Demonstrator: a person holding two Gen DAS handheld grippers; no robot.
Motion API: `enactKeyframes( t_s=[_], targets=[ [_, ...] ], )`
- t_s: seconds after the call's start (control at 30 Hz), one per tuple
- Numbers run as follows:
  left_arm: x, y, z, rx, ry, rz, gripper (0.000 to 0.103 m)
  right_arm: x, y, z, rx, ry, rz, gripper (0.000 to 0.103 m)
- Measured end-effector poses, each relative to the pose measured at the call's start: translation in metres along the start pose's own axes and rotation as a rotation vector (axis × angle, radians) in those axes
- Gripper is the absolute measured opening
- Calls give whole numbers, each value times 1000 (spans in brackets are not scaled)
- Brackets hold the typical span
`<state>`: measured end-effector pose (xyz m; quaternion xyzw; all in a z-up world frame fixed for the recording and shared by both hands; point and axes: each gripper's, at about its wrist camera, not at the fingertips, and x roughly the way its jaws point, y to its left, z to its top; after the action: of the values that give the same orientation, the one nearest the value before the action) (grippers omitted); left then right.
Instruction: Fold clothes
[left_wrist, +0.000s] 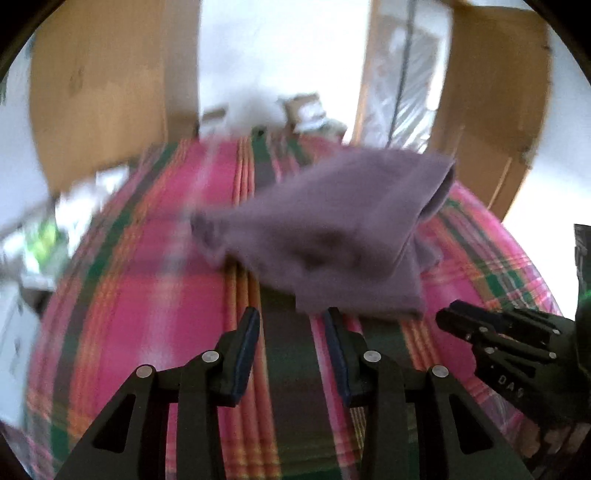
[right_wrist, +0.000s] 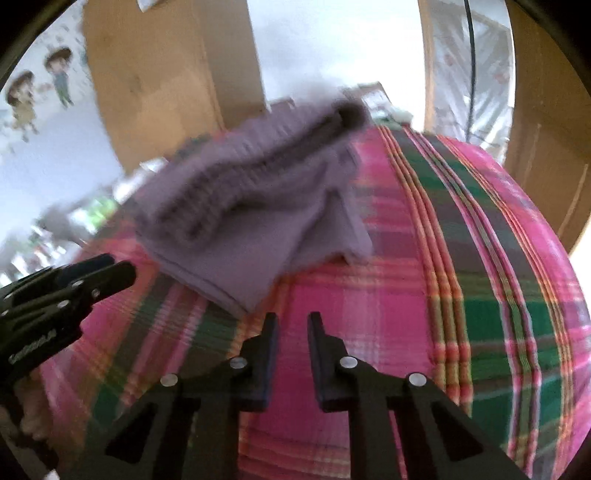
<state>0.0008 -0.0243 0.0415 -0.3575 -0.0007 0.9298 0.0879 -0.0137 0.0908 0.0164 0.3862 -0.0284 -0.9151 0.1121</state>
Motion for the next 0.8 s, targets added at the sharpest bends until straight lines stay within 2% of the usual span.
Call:
enactKeyframes(
  t_s=[0.07, 0.23, 0.4, 0.5, 0.67, 0.77, 0.8],
  targets=[
    [-1, -2, 8, 58, -12, -12, 38, -2, 4, 4, -41, -26, 39, 17],
    [-1, -18, 16, 214, -64, -23, 38, 11, 12, 10, -132, 19, 55, 18],
    [6, -31, 23, 311, -75, -7, 38, 25, 5, 16, -156, 44, 57, 33],
    [17, -34, 32, 357, -71, 20, 38, 30, 5, 16, -161, 62, 65, 34],
    [19, -23, 53, 292, -106, 26, 38, 38, 4, 17, -155, 73, 88, 34],
    [31, -20, 64, 275, -58, 23, 38, 39, -3, 18, -121, 71, 123, 31],
    [32, -20, 66, 266, -44, 6, 38, 37, -6, 19, -104, 65, 129, 26]
  ],
)
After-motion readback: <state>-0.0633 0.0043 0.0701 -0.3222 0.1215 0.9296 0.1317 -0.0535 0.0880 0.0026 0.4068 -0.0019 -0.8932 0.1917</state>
